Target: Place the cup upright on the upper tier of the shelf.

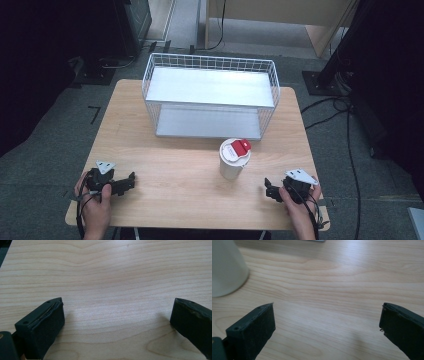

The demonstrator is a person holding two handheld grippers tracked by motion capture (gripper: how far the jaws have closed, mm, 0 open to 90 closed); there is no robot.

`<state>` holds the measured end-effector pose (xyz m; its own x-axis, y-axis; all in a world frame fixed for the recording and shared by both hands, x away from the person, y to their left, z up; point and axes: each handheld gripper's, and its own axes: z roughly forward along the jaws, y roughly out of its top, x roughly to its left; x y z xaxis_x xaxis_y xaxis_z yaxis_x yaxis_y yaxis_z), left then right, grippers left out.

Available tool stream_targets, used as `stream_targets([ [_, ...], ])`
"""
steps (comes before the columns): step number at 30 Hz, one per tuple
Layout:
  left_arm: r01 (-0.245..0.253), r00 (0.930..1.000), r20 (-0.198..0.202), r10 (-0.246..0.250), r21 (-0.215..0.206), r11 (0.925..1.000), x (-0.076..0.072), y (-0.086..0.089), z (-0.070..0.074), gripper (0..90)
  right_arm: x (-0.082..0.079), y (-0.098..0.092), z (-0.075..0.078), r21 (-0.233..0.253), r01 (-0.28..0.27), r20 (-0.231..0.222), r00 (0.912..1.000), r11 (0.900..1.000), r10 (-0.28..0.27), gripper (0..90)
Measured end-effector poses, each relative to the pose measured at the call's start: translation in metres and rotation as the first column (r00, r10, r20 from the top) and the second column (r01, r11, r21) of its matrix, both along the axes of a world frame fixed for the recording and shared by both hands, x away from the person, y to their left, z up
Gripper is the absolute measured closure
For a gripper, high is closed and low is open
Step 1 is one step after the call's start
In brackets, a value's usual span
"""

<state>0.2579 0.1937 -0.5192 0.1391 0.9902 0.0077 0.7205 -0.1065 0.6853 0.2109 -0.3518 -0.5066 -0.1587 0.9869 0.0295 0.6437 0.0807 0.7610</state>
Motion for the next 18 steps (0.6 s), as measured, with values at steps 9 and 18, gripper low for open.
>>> stream_targets([
  [9,0.000,1.0000,0.000,0.000,0.000,1.0000,0.000,0.000,0.000,0.0,0.004,0.024,0.010,0.042,-0.068,0.034,0.9972,0.997,0.067,0.0],
  [18,0.000,1.0000,0.000,0.000,0.000,1.0000,0.000,0.000,0.000,0.0,0.003,0.053,0.019,0.061,-0.154,0.060,0.9868,0.986,0.150,0.0],
])
